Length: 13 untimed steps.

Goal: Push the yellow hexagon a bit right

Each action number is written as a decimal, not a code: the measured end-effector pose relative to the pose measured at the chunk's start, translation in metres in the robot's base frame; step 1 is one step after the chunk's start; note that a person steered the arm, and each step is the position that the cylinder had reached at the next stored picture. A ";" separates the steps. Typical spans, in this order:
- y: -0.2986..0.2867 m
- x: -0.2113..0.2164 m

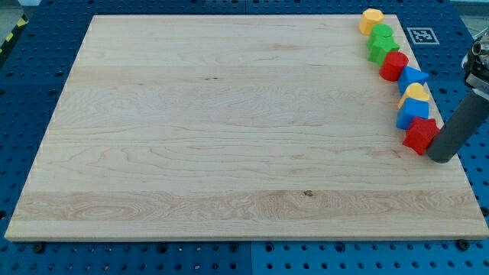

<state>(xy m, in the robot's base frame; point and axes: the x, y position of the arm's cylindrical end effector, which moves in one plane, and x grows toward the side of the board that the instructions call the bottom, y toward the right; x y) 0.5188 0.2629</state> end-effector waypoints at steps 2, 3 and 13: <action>-0.092 -0.001; -0.151 -0.041; -0.060 -0.328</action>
<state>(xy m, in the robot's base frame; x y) 0.1911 0.2026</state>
